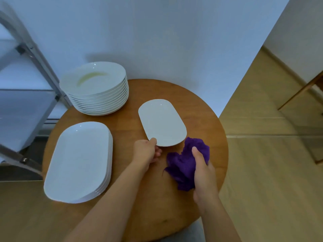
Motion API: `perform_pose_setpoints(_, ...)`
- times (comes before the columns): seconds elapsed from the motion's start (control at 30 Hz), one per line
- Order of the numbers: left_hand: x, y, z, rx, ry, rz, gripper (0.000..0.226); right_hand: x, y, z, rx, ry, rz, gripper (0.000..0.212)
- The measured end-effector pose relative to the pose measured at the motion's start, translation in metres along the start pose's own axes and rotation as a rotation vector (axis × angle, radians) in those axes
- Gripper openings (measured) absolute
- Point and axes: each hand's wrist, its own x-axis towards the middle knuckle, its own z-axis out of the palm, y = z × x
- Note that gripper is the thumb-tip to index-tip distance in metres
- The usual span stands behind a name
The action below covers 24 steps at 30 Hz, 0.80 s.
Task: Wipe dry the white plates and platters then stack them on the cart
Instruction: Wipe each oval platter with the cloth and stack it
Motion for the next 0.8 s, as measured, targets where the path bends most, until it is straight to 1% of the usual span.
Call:
perform_pose_setpoints(0.1,-0.022,-0.007,-0.016,-0.039,-0.034,0.053,0.025,-0.011,0.008,0.002,-0.022,0.019,0.008,0.030)
perform_pose_setpoints(0.2,-0.045,-0.016,-0.034,-0.070,-0.096,0.127,0.025,-0.021,0.012,0.002,-0.012,0.067,0.046,0.049)
perform_pose_setpoints(0.27,-0.062,-0.023,-0.046,-0.095,-0.136,0.158,0.025,-0.029,0.013,0.002,0.057,0.078,0.059,0.061)
perform_pose_setpoints(0.33,-0.080,-0.032,-0.055,-0.114,-0.184,0.184,0.026,-0.036,0.014,0.001,0.184,0.036,0.070,0.071)
perform_pose_setpoints(0.4,-0.098,-0.040,-0.063,-0.126,-0.227,0.212,0.028,-0.044,0.014,0.000,0.229,-0.009,0.053,0.066)
perform_pose_setpoints(0.47,-0.116,-0.045,-0.072,-0.124,-0.253,0.225,0.030,-0.050,0.014,-0.002,0.177,-0.005,0.050,0.050)
perform_pose_setpoints(0.53,-0.129,-0.048,-0.084,0.005,-0.247,0.291,0.032,-0.057,0.012,-0.009,0.157,-0.032,0.061,0.035)
perform_pose_setpoints(0.6,-0.136,-0.047,-0.099,0.123,-0.189,0.353,0.050,-0.062,0.007,-0.019,0.137,-0.100,0.067,0.029)
perform_pose_setpoints(0.63,-0.137,-0.044,-0.107,0.096,-0.125,0.343,0.057,-0.065,0.004,-0.024,0.118,-0.143,0.068,0.028)
perform_pose_setpoints(0.67,-0.135,-0.039,-0.115,0.018,-0.049,0.293,0.056,-0.067,0.001,-0.029,0.100,-0.192,0.071,0.030)
perform_pose_setpoints(0.7,-0.129,-0.032,-0.122,-0.101,-0.012,0.198,0.049,-0.069,-0.002,-0.034,0.083,-0.249,0.079,0.033)
perform_pose_setpoints(0.73,-0.124,-0.024,-0.132,-0.240,-0.048,0.080,0.042,-0.071,-0.005,-0.037,0.071,-0.308,0.093,0.040)
perform_pose_setpoints(0.77,-0.118,-0.016,-0.142,-0.378,-0.137,-0.030,0.041,-0.073,-0.009,-0.039,0.055,-0.360,0.107,0.049)
perform_pose_setpoints(0.8,-0.114,-0.010,-0.151,-0.500,-0.254,-0.129,0.046,-0.075,-0.012,-0.040,0.026,-0.398,0.116,0.055)
